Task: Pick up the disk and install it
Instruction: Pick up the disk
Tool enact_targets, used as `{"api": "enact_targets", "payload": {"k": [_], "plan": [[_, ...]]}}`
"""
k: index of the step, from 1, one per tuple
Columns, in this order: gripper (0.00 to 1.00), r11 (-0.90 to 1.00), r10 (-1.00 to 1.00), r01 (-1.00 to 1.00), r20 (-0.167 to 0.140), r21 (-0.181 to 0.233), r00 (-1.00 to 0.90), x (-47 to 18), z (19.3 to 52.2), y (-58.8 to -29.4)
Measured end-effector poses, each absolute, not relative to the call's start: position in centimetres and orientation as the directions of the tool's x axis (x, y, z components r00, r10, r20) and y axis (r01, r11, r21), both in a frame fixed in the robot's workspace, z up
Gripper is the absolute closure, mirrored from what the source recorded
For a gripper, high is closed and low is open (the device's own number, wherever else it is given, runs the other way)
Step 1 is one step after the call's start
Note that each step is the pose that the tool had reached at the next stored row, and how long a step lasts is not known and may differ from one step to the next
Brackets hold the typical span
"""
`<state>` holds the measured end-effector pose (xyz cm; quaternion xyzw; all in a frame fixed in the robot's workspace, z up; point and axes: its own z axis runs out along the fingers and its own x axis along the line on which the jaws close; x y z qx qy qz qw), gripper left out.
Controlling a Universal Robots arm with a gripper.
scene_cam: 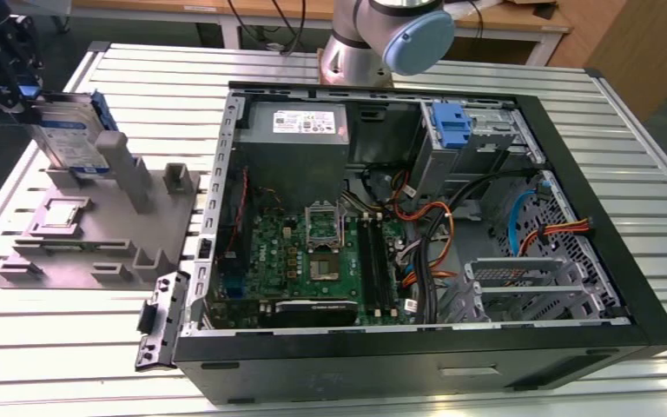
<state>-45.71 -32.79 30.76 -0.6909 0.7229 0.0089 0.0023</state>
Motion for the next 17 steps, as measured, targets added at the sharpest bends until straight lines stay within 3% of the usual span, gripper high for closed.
{"api": "enact_targets", "payload": {"k": [17], "plan": [[0.64, 0.045, -0.999, -0.999, -0.016, 0.010, -0.045, -45.7, 32.7, -32.8]]}}
